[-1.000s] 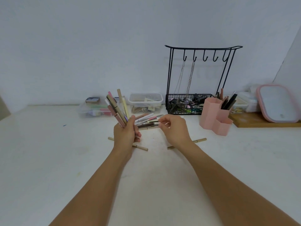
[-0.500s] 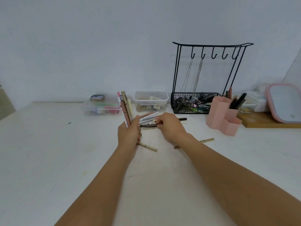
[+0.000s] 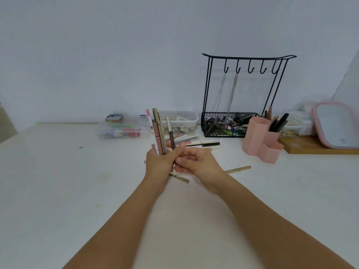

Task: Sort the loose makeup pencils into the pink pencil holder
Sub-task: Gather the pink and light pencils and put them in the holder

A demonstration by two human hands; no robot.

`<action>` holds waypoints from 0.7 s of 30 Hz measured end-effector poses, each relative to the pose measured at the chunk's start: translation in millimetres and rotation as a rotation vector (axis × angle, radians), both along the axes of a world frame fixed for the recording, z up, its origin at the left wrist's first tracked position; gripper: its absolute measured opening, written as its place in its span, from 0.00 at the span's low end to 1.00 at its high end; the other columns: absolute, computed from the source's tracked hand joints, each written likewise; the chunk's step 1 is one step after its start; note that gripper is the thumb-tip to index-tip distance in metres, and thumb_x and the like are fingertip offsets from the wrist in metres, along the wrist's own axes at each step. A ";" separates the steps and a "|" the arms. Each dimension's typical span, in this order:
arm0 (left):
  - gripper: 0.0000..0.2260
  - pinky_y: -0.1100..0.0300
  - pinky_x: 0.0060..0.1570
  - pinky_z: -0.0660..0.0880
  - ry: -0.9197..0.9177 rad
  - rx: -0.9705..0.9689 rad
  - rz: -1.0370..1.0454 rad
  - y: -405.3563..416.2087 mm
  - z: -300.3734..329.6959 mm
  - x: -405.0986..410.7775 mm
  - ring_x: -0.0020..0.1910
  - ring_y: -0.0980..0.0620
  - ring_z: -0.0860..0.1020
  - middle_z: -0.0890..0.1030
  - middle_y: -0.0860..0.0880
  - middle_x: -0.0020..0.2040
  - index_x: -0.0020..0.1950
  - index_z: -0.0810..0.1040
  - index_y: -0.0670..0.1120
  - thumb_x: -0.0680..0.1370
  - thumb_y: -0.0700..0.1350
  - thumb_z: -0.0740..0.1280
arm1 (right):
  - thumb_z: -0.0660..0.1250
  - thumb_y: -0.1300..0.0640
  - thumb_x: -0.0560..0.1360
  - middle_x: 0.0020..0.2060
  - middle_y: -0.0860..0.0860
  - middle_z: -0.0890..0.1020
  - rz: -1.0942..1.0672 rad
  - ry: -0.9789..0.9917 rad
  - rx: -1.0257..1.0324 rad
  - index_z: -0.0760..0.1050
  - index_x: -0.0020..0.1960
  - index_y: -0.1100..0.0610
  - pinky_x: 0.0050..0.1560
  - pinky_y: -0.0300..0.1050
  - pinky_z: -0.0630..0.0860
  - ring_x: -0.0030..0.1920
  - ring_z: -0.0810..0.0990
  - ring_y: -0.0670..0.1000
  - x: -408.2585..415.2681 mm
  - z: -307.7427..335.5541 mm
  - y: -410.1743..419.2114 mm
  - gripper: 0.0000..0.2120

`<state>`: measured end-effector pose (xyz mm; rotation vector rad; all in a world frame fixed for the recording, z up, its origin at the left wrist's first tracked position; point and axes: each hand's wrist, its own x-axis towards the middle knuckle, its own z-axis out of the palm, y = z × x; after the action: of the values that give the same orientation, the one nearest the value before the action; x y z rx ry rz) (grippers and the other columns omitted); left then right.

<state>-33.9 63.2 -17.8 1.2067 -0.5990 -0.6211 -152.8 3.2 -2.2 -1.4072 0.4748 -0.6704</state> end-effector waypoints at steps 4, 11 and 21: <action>0.16 0.38 0.45 0.83 -0.042 0.034 0.031 -0.5 -3.7 2.8 0.40 0.38 0.85 0.85 0.37 0.40 0.44 0.81 0.39 0.67 0.47 0.82 | 0.71 0.72 0.72 0.40 0.61 0.80 0.017 0.012 -0.048 0.81 0.49 0.65 0.46 0.44 0.83 0.38 0.83 0.53 4.1 -7.1 0.3 0.07; 0.10 0.61 0.22 0.65 0.009 0.075 0.115 -0.4 6.6 1.4 0.23 0.50 0.71 0.74 0.46 0.26 0.44 0.78 0.40 0.78 0.46 0.72 | 0.71 0.55 0.76 0.54 0.47 0.83 -0.462 0.451 -0.734 0.82 0.55 0.53 0.57 0.44 0.75 0.55 0.80 0.49 -21.8 2.4 -61.4 0.09; 0.10 0.58 0.24 0.79 0.109 0.018 0.071 0.4 8.2 2.5 0.35 0.45 0.86 0.81 0.46 0.31 0.50 0.79 0.40 0.81 0.48 0.69 | 0.59 0.55 0.81 0.55 0.53 0.80 -0.422 0.945 -1.014 0.77 0.62 0.51 0.52 0.53 0.76 0.55 0.76 0.57 -34.4 -16.6 -99.7 0.12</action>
<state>-31.5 63.7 -9.6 1.1980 -0.4578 -0.6295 -187.1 -96.4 -18.8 -2.6342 1.3144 -0.5503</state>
